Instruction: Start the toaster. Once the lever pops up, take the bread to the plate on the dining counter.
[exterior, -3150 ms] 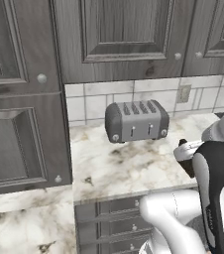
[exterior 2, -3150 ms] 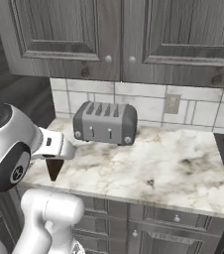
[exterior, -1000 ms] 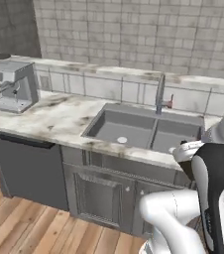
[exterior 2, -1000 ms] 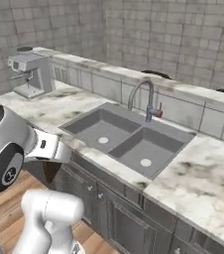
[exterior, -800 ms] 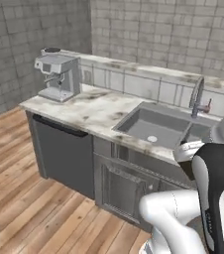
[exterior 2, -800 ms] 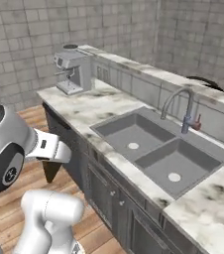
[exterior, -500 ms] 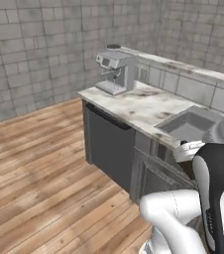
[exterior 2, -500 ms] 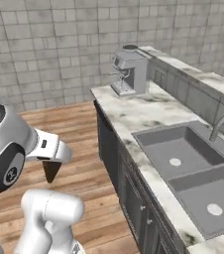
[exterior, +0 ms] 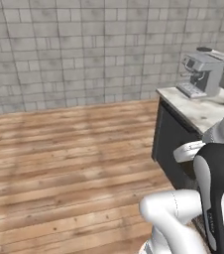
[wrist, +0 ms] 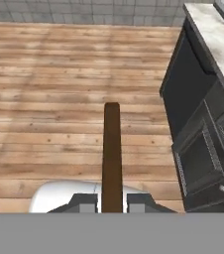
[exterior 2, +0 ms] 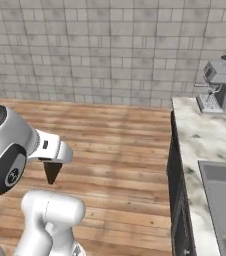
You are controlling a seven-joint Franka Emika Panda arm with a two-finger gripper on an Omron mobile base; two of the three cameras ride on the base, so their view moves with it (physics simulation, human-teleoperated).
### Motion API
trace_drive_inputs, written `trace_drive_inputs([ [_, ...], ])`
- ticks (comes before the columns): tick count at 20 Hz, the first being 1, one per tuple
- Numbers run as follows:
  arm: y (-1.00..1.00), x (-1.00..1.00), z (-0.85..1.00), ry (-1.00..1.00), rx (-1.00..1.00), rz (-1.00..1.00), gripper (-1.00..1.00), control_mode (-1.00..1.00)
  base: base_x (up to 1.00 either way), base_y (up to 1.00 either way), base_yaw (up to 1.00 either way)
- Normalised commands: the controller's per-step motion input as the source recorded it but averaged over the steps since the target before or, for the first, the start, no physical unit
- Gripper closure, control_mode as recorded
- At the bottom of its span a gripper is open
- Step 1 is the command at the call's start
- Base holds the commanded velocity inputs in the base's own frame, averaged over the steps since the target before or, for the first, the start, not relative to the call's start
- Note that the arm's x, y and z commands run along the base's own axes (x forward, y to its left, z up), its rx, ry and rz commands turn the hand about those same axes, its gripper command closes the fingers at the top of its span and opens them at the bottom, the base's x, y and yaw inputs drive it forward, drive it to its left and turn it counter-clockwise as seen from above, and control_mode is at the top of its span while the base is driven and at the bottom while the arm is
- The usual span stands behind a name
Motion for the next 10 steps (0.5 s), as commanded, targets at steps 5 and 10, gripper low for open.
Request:
trace_drive_inputs([
  [5,0.00,0.00,0.00,0.00,0.00,0.00,1.00,1.00,0.04,0.18,0.57],
  [10,0.00,0.00,0.00,0.00,0.00,0.00,1.00,1.00,0.51,0.50,0.13],
])
